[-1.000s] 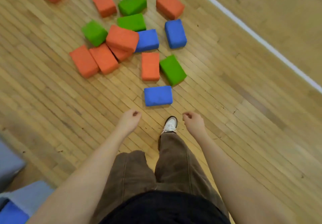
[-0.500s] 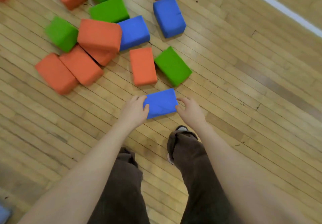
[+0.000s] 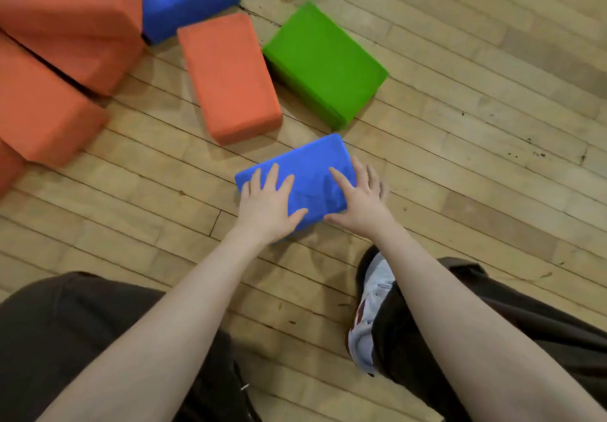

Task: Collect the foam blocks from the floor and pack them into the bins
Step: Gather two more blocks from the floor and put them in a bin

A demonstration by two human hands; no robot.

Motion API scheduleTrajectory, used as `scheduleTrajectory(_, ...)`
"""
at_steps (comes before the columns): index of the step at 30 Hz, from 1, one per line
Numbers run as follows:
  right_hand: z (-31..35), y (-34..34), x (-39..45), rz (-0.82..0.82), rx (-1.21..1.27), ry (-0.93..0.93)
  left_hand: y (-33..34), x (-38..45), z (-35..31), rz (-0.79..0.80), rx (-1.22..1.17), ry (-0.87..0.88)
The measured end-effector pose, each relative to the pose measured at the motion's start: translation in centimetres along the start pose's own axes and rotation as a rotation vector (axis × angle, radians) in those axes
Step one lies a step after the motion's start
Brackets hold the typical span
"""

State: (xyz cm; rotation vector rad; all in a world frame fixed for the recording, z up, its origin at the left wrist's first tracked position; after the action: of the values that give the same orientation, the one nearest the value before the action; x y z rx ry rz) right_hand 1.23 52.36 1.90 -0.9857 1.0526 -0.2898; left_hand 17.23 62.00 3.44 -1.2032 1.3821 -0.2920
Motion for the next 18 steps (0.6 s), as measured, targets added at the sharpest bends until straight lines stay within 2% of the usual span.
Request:
scheduleTrajectory(5,-1.2,2.4,1.1,-0.025,-0.042,-0.022,3.2,1.5,0.0,0.054,-0.025,-0.049)
scheduleTrajectory(8,-0.8,3.0,1.3,-0.09,0.064,-0.027,3.9,1.7,0.2,0.02,0.002,-0.041)
scheduleTrajectory(11,-0.7,3.2,0.7,-0.169,-0.002,-0.074,3.9,1.5,0.7,-0.015,0.04,0.01)
scheduleTrajectory(18,1.7,1.4,0.1,-0.56,-0.165,-0.223,2.0,0.5,4.1,-0.064,-0.023,0.132)
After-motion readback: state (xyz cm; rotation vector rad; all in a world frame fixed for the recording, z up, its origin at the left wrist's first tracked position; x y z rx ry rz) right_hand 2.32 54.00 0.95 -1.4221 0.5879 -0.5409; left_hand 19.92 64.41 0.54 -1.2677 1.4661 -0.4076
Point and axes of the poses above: each hand's wrist, its own x-axis towards the middle knuckle, its own y-axis out of the palm, z = x × y, the point moved 1 cm from there along x, towards the middle knuckle, and after that the axes turned 6 degrees about -x, right-handed, at the moved point
